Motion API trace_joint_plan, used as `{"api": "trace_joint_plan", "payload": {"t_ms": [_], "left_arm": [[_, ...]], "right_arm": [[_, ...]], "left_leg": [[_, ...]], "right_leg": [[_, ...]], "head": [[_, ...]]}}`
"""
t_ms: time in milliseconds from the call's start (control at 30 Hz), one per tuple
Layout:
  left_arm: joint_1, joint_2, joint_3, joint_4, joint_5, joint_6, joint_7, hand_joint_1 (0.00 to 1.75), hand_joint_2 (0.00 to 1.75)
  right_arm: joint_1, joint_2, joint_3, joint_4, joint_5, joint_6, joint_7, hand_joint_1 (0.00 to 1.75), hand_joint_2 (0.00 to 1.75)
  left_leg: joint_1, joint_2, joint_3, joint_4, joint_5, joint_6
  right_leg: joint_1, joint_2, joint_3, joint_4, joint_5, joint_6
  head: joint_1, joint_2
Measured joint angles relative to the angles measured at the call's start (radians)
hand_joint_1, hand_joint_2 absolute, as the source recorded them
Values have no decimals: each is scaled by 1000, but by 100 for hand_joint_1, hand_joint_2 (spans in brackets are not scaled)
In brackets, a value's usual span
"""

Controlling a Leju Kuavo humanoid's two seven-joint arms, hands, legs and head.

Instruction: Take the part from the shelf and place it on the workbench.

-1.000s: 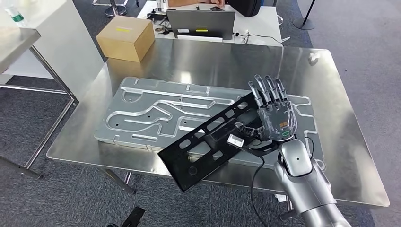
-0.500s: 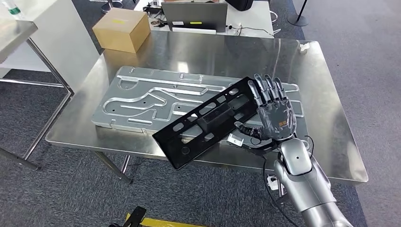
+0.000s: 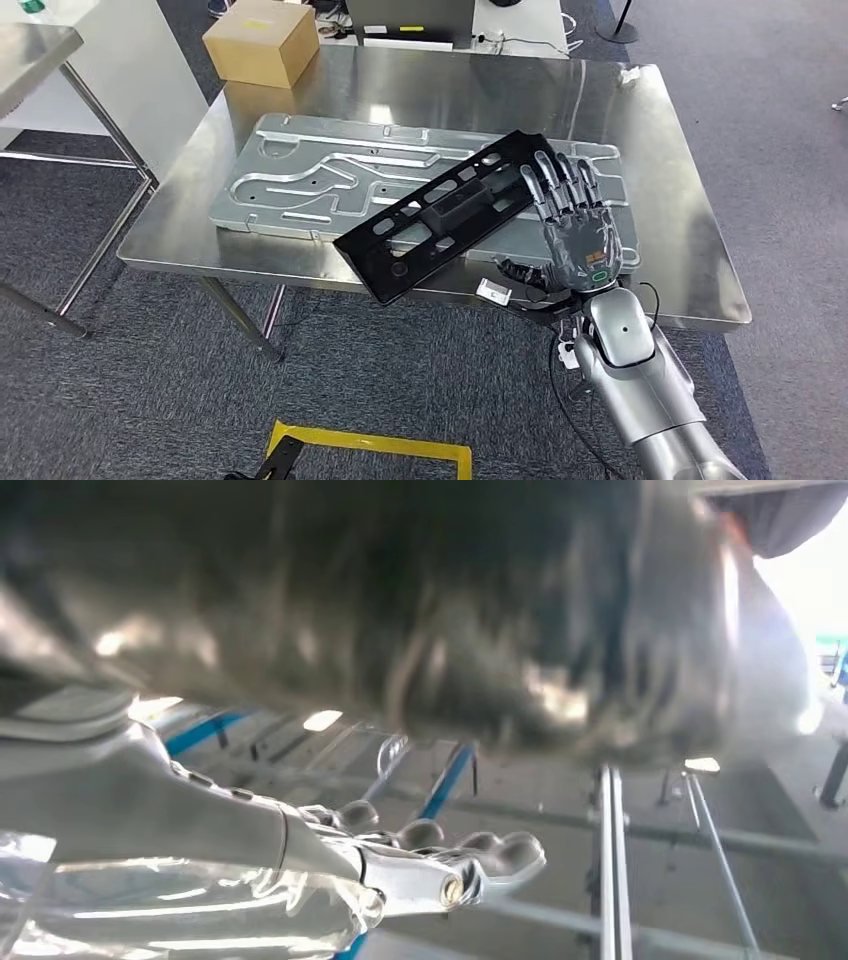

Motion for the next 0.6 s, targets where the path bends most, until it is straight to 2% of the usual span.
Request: {"api": "trace_joint_plan", "payload": {"t_ms": [67, 100, 133, 167, 200, 233, 267, 300, 333, 367, 433, 467, 500, 533, 567, 600], "left_arm": [[1, 0, 0, 0, 0, 0, 0, 0, 0], [2, 0, 0, 0, 0, 0, 0, 0, 0], [3, 0, 0, 0, -1, 0, 0, 0, 0], [4, 0, 0, 0, -2, 0, 0, 0, 0], [4, 0, 1, 0, -3, -1, 0, 0, 0], [4, 0, 1, 0, -4, -1, 0, 0, 0], [4, 0, 2, 0, -4, -2, 0, 0, 0], [4, 0, 4, 0, -4, -2, 0, 0, 0], [4, 0, 6, 0, -4, -2, 0, 0, 0], [3, 0, 8, 0, -4, -2, 0, 0, 0], [0, 0, 12, 0, -2, -2, -1, 0, 0], [0, -1, 14, 0, -1, -1, -2, 0, 0], [0, -1, 16, 0, 0, -1, -3, 0, 0], [3, -1, 18, 0, 1, 0, -5, 0, 0], [5, -2, 20, 0, 2, 1, -5, 0, 0], [6, -3, 23, 0, 4, 2, -6, 0, 0]], "right_arm": [[0, 0, 0, 2, -1, 0, 0, 0, 0], [0, 0, 0, 3, -1, 0, 0, 0, 0], [-1, 1, 0, 5, -2, 0, 0, 0, 0], [-1, 2, 0, 8, -6, 0, -1, 0, 0], [-1, 2, 0, 12, -13, 0, -4, 0, 0], [0, 4, 0, 20, -25, 0, -7, 0, 0], [0, 5, 0, 33, -42, 0, -14, 0, 0], [0, 7, 0, 50, -60, 0, -21, 0, 0], [0, 8, -1, 68, -75, 0, -30, 0, 0], [0, 11, -3, 85, -84, 0, -41, 0, 0], [0, 17, -11, 119, -97, 1, -54, 0, 0], [1, 23, -16, 142, -112, 2, -52, 0, 0], [4, 29, -19, 174, -139, 4, -46, 0, 0], [12, 36, -22, 211, -171, 5, -40, 0, 0], [23, 41, -24, 250, -206, 8, -35, 0, 0], [37, 46, -27, 287, -241, 12, -34, 0, 0]], "left_leg": [[1, -2, -6, -1, 8, -12], [2, -5, -15, 12, -11, -18], [3, -7, -29, 44, -50, -23], [6, -9, -47, 97, -102, -28], [8, -9, -65, 163, -154, -32], [10, -9, -77, 229, -187, -35], [12, -9, -79, 275, -196, -37], [13, -9, -66, 290, -183, -39], [15, -9, -33, 269, -158, -40], [16, -9, 16, 215, -137, -40], [15, -16, 121, 76, -142, -34], [13, -19, 150, 28, -153, -28], [10, -23, 161, 5, -161, -21], [10, -24, 155, 1, -153, -11], [11, -22, 148, -3, -142, -1], [11, -21, 140, -6, -130, 10]], "right_leg": [[-3, -2, -12, -6, 17, -15], [-6, -4, -22, -8, 30, -23], [-9, -5, -34, -10, 43, -30], [-10, -6, -48, -10, 56, -35], [-10, -6, -64, -9, 68, -37], [-10, -6, -80, -8, 81, -37], [-10, -6, -97, -6, 92, -35], [-11, -6, -114, -4, 104, -32], [-12, -6, -131, 0, 114, -29], [-13, -6, -146, 6, 123, -24], [-12, -5, -169, 17, 139, -12], [-11, -4, -174, 18, 148, -6], [-10, -4, -176, 15, 158, 0], [-9, -4, -176, 10, 169, 7], [-10, -3, -179, 7, 171, 13], [-11, -2, -186, 14, 157, 18]], "head": [[0, 0], [-1, 0], [-2, 0], [-3, 0], [-5, 0], [-5, 0], [-5, 0], [-5, 0], [-5, 0], [-5, 0], [-4, 0], [-4, 0], [-4, 0], [-3, 0], [-4, 0], [-4, 0]]}}
